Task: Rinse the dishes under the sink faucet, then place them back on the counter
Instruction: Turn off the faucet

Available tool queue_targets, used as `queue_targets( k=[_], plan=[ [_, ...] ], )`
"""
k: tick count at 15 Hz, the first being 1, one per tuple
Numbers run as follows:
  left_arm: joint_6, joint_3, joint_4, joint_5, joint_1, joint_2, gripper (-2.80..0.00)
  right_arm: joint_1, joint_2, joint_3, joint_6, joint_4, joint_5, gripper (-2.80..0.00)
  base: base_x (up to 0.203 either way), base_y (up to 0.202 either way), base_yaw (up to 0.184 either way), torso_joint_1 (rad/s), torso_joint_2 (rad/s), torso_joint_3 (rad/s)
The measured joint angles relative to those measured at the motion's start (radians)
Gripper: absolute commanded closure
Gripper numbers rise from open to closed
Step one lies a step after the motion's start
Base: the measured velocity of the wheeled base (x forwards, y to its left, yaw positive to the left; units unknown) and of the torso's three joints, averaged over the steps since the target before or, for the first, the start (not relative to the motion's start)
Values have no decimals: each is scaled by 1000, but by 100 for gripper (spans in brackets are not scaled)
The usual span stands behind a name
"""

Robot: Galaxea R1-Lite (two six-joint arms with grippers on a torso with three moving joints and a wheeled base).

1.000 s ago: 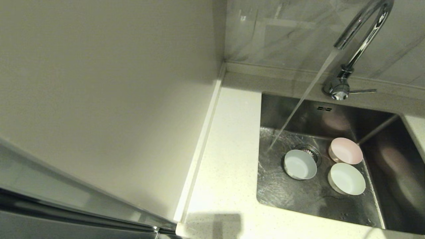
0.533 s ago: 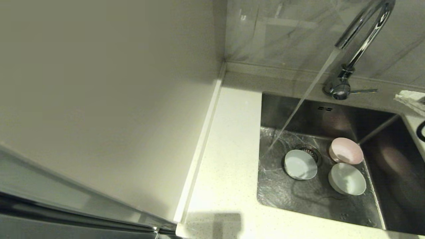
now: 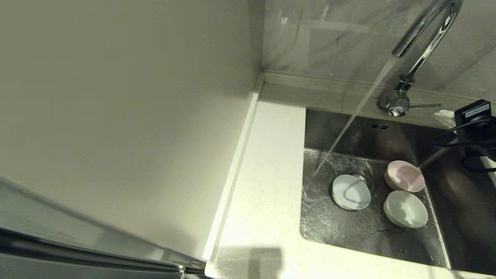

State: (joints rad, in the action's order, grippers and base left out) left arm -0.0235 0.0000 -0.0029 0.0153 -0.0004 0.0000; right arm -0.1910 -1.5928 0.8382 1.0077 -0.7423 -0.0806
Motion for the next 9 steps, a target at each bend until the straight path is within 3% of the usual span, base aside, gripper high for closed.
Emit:
queue_targets(
  k=[9],
  plan=[
    [0, 0, 0, 0, 0, 0, 0, -7, -128, 64, -7, -92, -5, 0, 0, 0, 0, 0, 0, 0]
  ],
)
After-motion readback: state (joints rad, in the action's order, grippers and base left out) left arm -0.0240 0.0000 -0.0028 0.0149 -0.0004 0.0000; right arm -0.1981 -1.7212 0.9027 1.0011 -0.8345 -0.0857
